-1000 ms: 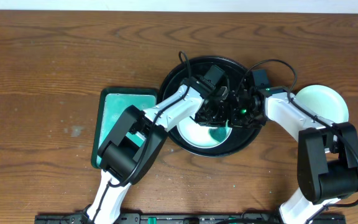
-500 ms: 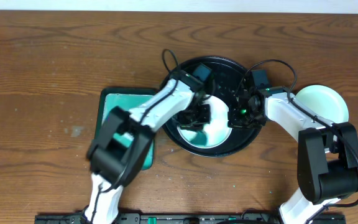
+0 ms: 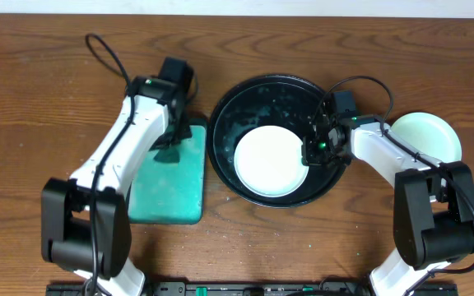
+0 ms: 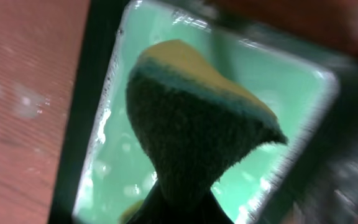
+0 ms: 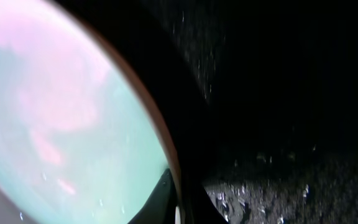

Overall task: Clean dirty plates on tray and stack at the side
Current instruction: 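Return the sponge to the teal tray with the left gripper, then lift the white plate with the right gripper and tilt it over the teal tray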

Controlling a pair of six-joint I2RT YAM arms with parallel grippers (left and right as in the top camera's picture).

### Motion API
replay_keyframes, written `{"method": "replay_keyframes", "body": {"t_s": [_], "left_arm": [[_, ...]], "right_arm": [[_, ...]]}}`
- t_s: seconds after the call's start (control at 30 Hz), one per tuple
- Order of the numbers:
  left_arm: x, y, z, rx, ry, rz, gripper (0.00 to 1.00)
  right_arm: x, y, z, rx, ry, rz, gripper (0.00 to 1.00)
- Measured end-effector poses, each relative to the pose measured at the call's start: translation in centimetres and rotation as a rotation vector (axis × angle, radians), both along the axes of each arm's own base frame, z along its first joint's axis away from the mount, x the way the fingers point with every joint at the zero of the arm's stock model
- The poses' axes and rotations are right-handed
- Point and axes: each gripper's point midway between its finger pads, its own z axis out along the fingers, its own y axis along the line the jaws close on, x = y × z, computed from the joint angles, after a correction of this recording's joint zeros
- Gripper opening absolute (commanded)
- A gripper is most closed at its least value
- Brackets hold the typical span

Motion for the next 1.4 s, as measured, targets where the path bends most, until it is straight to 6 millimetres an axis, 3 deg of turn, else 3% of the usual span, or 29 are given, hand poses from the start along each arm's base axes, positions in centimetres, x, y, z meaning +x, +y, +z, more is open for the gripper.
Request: {"method": "replay_keyframes", "body": {"t_s": [0.03,0.1,0.2,0.33,0.4,0.43,0.57,0.7,0.8,0.9,1.0,1.13,1.27,1.4], "left_arm": [[-0.4,0.6,-1.1,-0.003,0.022,0.017,0.17],[-1.6,1.5,-3.1,-0.028,0.075,0.049,0.37],[-2.0,1.9,-3.5,-0.077,0.098,0.065,0.47],[-2.6,1.9,-1.5,-0.130,0.078,0.072,0.60],[-2.3,1.7,1.5,-0.159,-0.013,0.055,0.62],[-2.2,1.6,4.1,-0.179,-0.097,0.043,0.62],[-2.9,1.5,10.8,-0.222,-0.318,0.021,0.67],[-4.7,1.6,16.3,-0.256,-0.505,0.003,0.75],[-6.2,1.8,19.0,-0.271,-0.604,-0.007,0.79],[-7.3,2.0,20.7,-0.280,-0.670,-0.014,0.79],[-8.4,2.1,22.2,-0.288,-0.729,-0.019,0.80],[-8.8,2.2,22.7,-0.291,-0.751,-0.022,0.80],[-8.7,2.2,22.5,-0.290,-0.744,-0.021,0.80],[-8.6,2.2,22.4,-0.289,-0.737,-0.020,0.80]], "right_arm": [[0.1,0.0,0.0,0.001,-0.004,0.002,0.04],[0.3,0.0,0.0,-0.004,-0.014,0.002,0.01],[0.3,0.0,0.1,0.001,-0.016,0.004,0.01],[-0.3,-0.1,0.3,-0.005,0.017,-0.007,0.01],[-0.4,0.1,1.1,-0.013,-0.001,0.001,0.01],[0.3,0.6,2.6,-0.012,-0.064,0.016,0.01],[3.1,3.7,9.7,0.005,-0.381,0.105,0.01],[4.5,9.4,18.7,0.062,-0.754,0.215,0.01],[4.1,14.1,22.5,0.095,-0.945,0.291,0.01],[3.6,18.2,22.8,0.083,-1.045,0.353,0.01],[3.6,21.6,19.7,0.014,-1.086,0.436,0.01],[3.2,23.4,17.2,-0.123,-1.144,0.523,0.01],[1.4,24.9,20.6,-0.217,-1.297,0.584,0.01],[-0.1,24.9,24.0,-0.256,-1.385,0.590,0.01]]}}
